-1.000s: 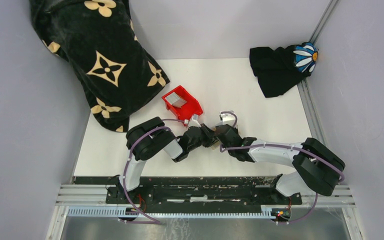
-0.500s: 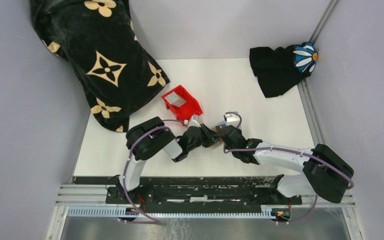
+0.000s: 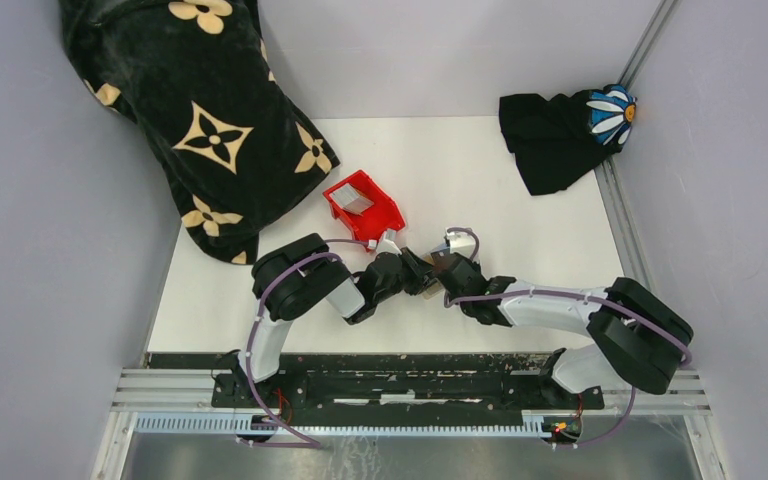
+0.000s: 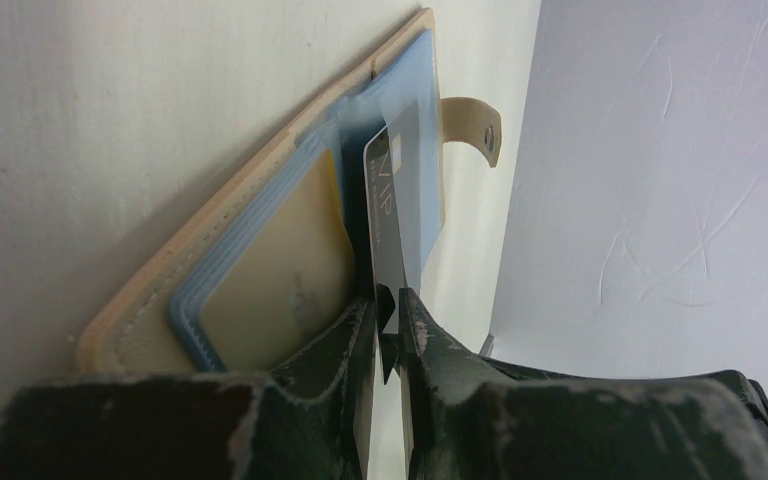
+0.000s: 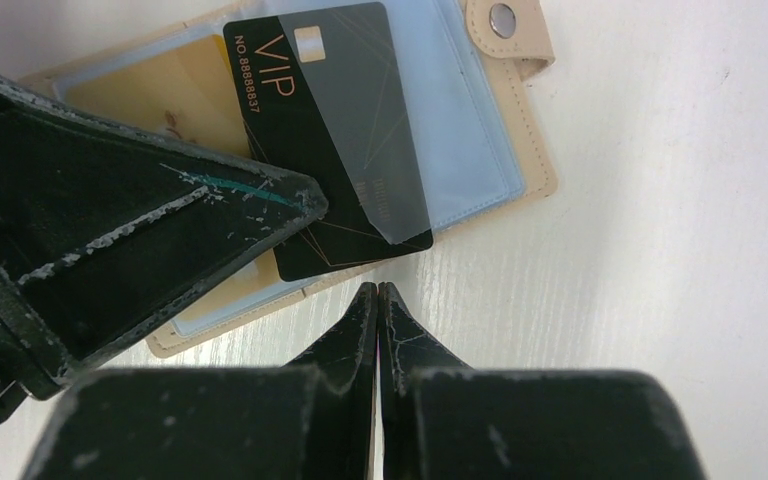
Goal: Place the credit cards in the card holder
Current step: Insert the credit card into the card holder.
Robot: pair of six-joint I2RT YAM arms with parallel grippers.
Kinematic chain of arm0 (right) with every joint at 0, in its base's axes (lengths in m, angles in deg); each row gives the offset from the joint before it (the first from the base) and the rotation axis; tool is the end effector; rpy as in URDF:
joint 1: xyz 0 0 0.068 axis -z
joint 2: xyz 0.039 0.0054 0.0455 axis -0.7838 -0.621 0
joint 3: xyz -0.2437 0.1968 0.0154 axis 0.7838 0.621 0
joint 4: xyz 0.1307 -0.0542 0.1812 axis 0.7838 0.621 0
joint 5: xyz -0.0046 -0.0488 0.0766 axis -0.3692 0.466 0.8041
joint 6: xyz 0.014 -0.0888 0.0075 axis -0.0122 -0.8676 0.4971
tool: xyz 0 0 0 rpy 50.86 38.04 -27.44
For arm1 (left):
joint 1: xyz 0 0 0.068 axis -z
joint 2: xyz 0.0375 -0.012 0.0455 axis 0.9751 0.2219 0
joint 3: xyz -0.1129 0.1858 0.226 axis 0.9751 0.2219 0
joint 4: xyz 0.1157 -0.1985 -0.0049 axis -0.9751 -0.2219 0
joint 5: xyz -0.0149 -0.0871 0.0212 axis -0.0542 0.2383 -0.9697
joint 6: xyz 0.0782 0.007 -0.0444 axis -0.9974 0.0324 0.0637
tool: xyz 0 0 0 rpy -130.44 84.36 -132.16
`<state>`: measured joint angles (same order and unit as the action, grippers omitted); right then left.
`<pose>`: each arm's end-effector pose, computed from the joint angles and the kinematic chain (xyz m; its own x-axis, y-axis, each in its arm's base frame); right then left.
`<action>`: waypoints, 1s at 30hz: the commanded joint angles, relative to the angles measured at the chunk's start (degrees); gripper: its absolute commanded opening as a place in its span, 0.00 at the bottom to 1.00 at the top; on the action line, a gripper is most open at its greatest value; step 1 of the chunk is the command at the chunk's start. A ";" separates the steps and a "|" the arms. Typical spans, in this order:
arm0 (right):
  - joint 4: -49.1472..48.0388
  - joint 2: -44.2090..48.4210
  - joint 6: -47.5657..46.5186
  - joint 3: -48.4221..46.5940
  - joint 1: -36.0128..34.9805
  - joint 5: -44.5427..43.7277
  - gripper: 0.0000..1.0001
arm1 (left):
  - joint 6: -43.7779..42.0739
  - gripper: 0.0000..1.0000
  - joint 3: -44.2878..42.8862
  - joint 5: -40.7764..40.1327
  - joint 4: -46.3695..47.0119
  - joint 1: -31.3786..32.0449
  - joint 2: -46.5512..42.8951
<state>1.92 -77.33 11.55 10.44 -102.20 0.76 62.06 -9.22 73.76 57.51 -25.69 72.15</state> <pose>0.1851 0.1571 0.1848 -0.6721 -0.0705 -0.7371 -0.0839 0.9963 -0.0188 0.2583 -0.3222 0.1299 -0.7953 -0.5820 -0.1696 -0.0720 0.3684 -0.9269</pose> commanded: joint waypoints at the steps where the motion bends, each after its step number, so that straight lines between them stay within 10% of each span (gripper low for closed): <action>1: -1.21 -0.60 0.10 -2.64 0.94 -0.09 0.01 | -0.58 0.22 0.49 -0.37 -4.86 -0.32 0.56; 30: -0.82 -4.05 -2.82 -7.13 6.64 5.41 0.01 | -2.70 0.25 -1.00 -2.32 -8.36 -0.32 -1.52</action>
<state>1.94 -81.60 9.39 6.26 -96.30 5.68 62.01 -9.73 73.27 55.11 -25.74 71.14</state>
